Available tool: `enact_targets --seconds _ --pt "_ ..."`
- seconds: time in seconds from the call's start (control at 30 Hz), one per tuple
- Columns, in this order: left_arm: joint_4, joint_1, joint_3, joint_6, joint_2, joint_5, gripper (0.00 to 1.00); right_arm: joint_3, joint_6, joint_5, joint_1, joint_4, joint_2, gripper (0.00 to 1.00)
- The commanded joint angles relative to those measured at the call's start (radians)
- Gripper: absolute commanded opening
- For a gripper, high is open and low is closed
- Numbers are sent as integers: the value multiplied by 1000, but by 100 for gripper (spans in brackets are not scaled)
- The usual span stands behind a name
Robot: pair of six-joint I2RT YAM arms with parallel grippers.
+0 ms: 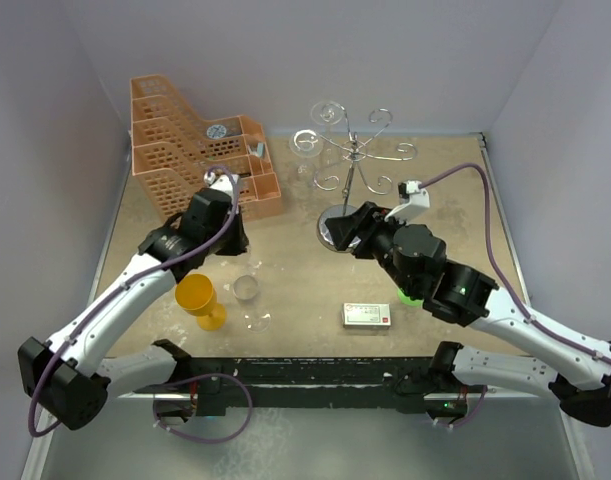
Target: Place the wine glass upside down on the wine glass rack
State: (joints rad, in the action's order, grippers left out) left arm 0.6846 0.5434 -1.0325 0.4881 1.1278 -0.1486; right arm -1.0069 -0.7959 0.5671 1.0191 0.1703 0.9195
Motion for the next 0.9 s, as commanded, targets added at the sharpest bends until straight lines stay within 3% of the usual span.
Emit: enact_targets --seconds 0.0,0.17,0.37,0.63,0.87 --pt "-193 0 -14 45 -116 179 5 18 -78 1 -2 -81 -22 67" --pt "-309 0 -7 111 -154 285 6 47 -159 45 -2 -119 -51 67" --pt "-583 0 59 227 -190 433 6 57 -261 12 -2 -191 -44 65" --pt "-714 0 142 227 -276 532 7 209 -539 22 -2 -331 -89 62" --pt "-848 0 192 231 -358 585 8 159 -763 10 -2 -184 -20 56"
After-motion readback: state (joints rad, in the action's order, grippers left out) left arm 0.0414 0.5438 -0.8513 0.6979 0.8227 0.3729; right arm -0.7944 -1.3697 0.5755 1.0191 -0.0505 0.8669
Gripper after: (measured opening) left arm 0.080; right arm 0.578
